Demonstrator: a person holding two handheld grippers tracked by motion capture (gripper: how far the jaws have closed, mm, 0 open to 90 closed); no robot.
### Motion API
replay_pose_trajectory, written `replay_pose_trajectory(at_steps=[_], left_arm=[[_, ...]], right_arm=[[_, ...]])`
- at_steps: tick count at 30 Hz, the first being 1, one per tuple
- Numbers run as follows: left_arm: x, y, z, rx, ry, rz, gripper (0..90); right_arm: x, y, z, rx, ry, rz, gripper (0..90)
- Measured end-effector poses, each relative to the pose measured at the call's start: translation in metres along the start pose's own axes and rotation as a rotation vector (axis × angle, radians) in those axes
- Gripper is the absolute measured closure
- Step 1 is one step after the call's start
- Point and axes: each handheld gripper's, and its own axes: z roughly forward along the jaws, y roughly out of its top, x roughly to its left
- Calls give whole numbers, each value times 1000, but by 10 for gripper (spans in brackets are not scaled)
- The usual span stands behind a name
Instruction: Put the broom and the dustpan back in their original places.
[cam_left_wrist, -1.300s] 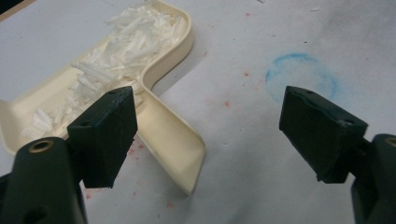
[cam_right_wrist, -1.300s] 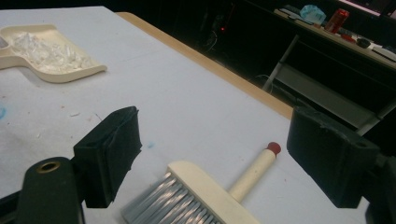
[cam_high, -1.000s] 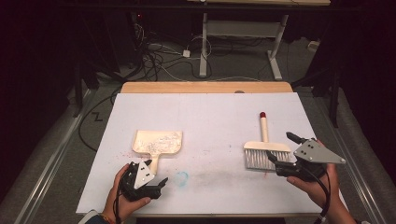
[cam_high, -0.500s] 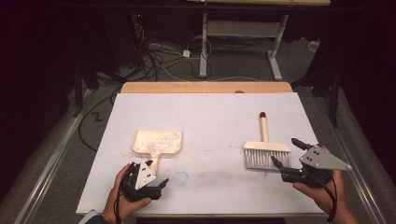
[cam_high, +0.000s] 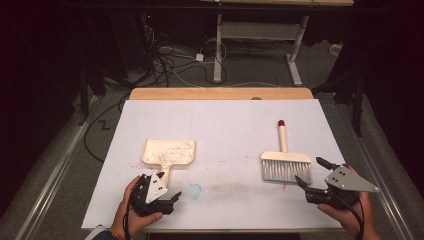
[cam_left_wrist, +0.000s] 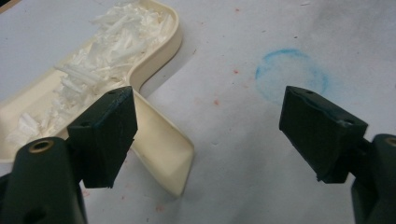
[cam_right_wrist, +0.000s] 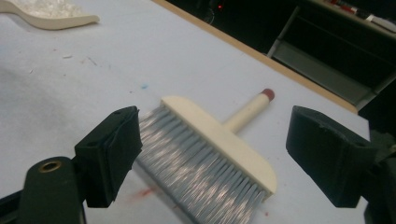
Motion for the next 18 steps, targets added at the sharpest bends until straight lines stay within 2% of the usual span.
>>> replay_pose_trajectory(at_steps=[2,11,18], left_arm=[[0,0,0,2,1,-2,187],[0,0,1,4,-4,-1,187],[0,-1,1,5,-2,3,187]], right_arm=[[0,-5,1,8,-5,-10,185],[-3,-28,0,5,-18,16,186],[-2,-42,-1,25,1,42,186]])
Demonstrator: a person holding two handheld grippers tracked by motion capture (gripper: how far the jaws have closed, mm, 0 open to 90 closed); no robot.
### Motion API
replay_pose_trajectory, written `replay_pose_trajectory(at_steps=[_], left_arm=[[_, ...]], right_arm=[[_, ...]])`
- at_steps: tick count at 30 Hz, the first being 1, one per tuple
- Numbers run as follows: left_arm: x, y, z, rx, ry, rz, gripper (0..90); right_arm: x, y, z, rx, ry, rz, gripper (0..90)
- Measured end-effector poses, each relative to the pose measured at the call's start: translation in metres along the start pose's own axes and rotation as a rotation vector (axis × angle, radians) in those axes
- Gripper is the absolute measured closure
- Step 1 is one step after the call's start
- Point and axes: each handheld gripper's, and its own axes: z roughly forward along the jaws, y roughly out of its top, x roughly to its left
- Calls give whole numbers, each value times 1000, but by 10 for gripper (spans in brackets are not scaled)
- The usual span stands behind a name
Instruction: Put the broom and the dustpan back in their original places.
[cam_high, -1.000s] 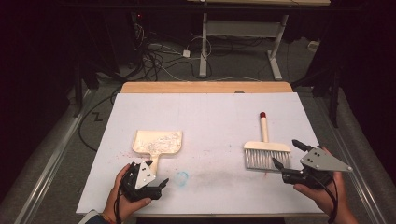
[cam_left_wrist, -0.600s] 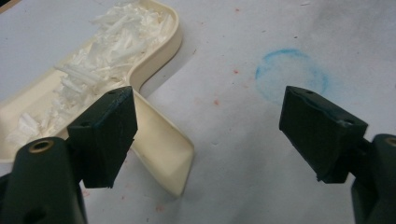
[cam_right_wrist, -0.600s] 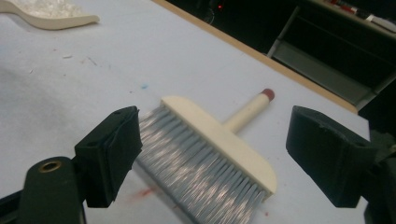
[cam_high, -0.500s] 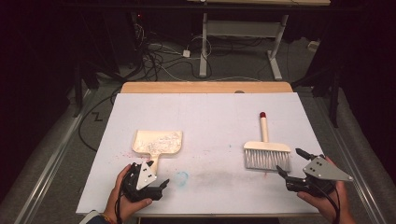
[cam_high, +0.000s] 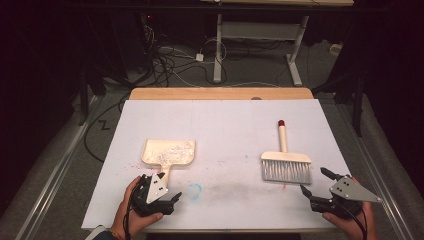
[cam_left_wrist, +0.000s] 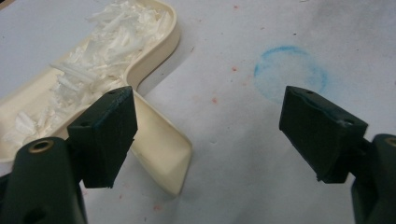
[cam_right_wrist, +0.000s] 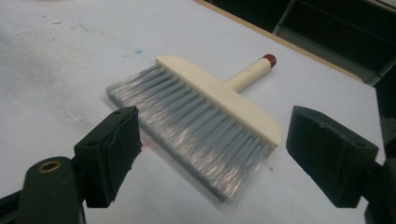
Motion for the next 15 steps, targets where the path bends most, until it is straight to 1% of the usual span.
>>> replay_pose_trajectory(at_steps=[4,8,11,13,14,15], left_arm=[[-1,0,0,0,1,4,187],[-2,-1,-2,1,-2,20,187],[-2,-1,-4,-6,0,16,187],[-3,-1,-4,-8,1,21,187],[-3,-1,-4,-10,-1,22,187],[-2,-1,-3,-11,-3,21,186]], right_arm=[[3,-3,2,21,3,-17,186],[6,-2,1,18,3,-31,187],[9,1,-1,10,5,-36,187],[11,2,-2,4,1,-39,187],[12,3,-2,5,6,-40,186],[13,3,-2,5,4,-48,187]])
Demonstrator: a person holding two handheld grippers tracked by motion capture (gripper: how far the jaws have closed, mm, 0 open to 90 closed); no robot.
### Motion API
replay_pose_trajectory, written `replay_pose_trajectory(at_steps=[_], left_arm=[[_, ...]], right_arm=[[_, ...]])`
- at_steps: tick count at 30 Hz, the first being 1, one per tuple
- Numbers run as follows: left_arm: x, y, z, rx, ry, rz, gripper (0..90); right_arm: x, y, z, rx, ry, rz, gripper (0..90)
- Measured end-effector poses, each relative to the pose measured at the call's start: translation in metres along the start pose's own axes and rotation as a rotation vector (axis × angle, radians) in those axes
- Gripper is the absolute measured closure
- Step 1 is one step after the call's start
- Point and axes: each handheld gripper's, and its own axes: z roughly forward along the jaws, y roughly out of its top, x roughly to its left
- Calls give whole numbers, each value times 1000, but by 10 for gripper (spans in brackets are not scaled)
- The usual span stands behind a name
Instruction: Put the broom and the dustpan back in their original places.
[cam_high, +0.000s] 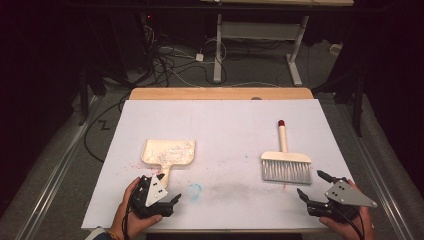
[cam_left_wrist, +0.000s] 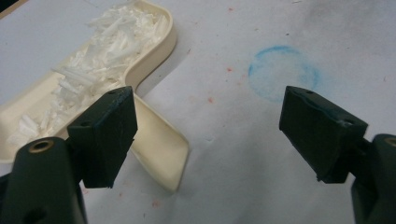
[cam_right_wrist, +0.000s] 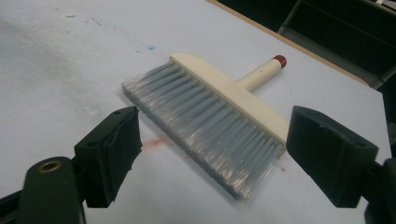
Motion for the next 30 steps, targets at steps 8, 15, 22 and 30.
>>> replay_pose_trajectory(at_steps=[8,15,22,30], left_arm=[[0,1,3,8,-3,4,187],[-1,1,2,2,-2,3,186],[1,2,2,-3,-3,-5,187],[1,4,6,4,-3,-2,187]], right_arm=[[1,0,0,-2,-10,-4,190],[3,0,0,4,-1,-11,189],[4,0,1,6,5,-8,189],[3,-1,1,6,4,-12,189]])
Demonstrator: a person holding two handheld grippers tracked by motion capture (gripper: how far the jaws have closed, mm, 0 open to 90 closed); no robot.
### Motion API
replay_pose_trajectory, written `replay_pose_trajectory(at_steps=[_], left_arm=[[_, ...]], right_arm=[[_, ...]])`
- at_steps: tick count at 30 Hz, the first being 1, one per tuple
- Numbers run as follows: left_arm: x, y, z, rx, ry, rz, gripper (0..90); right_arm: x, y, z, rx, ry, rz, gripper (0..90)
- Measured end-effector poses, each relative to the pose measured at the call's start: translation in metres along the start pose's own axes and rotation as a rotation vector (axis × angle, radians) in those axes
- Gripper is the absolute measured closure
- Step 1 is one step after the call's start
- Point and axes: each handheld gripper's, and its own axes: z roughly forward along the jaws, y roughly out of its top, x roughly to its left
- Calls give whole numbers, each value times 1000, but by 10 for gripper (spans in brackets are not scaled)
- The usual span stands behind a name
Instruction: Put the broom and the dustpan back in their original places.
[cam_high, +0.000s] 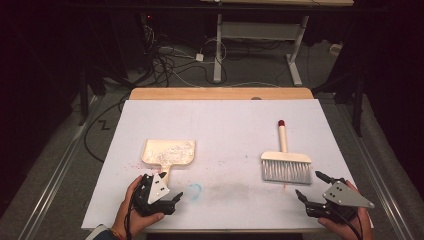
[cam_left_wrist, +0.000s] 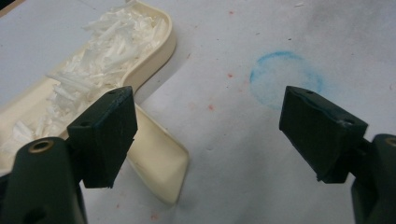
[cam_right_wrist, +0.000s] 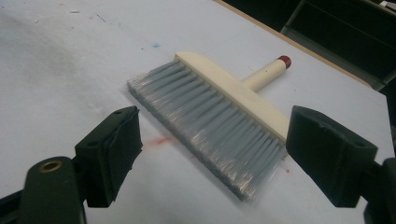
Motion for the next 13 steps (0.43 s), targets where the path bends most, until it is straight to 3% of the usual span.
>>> replay_pose_trajectory(at_steps=[13], left_arm=[[1,1,1,3,7,-2,186]], right_arm=[[2,0,-1,6,-3,-1,189]])
